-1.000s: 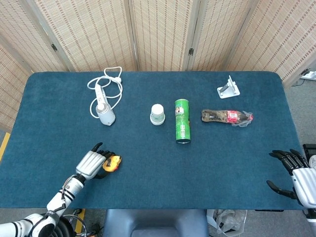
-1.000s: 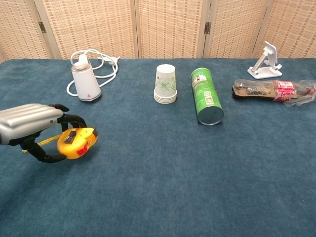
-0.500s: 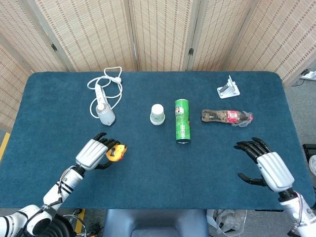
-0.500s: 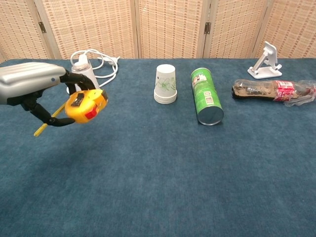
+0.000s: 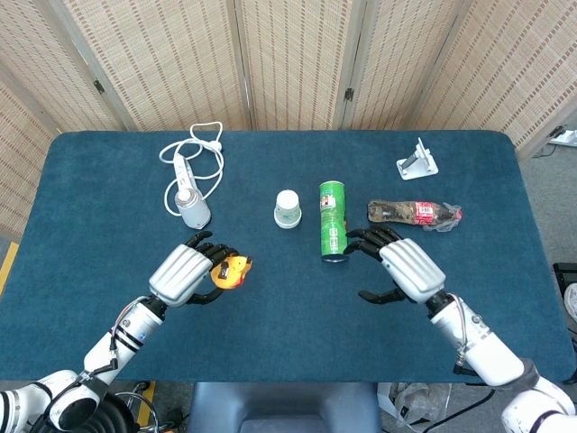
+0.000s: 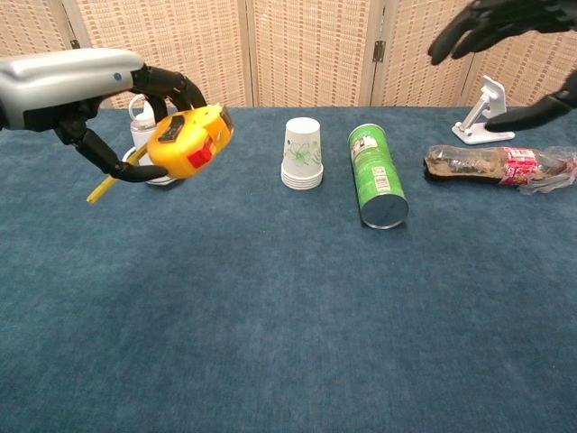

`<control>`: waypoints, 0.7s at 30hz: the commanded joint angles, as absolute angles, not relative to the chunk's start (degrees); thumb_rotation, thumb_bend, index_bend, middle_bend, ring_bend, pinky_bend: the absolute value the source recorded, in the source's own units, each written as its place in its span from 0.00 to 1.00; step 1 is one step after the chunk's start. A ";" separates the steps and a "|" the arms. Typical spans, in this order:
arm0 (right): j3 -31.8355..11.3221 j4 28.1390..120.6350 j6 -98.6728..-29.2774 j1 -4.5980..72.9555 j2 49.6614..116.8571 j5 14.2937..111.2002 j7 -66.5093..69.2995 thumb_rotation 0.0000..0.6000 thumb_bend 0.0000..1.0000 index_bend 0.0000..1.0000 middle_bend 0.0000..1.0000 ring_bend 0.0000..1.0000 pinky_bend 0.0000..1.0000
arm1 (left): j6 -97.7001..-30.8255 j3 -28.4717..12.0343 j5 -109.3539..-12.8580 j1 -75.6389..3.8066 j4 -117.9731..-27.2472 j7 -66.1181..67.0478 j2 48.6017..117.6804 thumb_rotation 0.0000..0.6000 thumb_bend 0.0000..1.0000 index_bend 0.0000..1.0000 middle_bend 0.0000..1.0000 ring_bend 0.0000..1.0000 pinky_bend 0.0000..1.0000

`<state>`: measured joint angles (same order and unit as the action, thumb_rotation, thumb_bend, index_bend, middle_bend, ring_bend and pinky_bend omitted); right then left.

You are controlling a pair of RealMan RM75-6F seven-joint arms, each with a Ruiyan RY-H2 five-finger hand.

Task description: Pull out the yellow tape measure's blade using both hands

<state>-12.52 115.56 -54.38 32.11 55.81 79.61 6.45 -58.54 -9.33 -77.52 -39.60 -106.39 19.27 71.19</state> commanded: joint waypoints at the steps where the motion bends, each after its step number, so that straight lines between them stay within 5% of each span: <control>1: -15.54 115.95 -49.45 37.13 58.93 72.57 3.48 1.00 0.23 0.30 0.16 0.13 0.11 | -58.45 -9.86 -76.42 -40.17 -108.15 20.23 70.76 1.00 0.41 0.53 0.51 0.44 0.18; 21: -17.91 113.24 -44.04 50.23 66.56 54.83 -3.61 1.00 0.23 0.33 0.15 0.11 0.11 | -59.36 -10.29 -73.67 -41.97 -111.70 23.61 72.38 1.00 0.41 0.54 0.52 0.45 0.16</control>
<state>-17.93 113.37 -44.03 49.93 66.35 55.16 -3.35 -59.34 -10.28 -73.67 -41.98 -111.69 23.64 72.38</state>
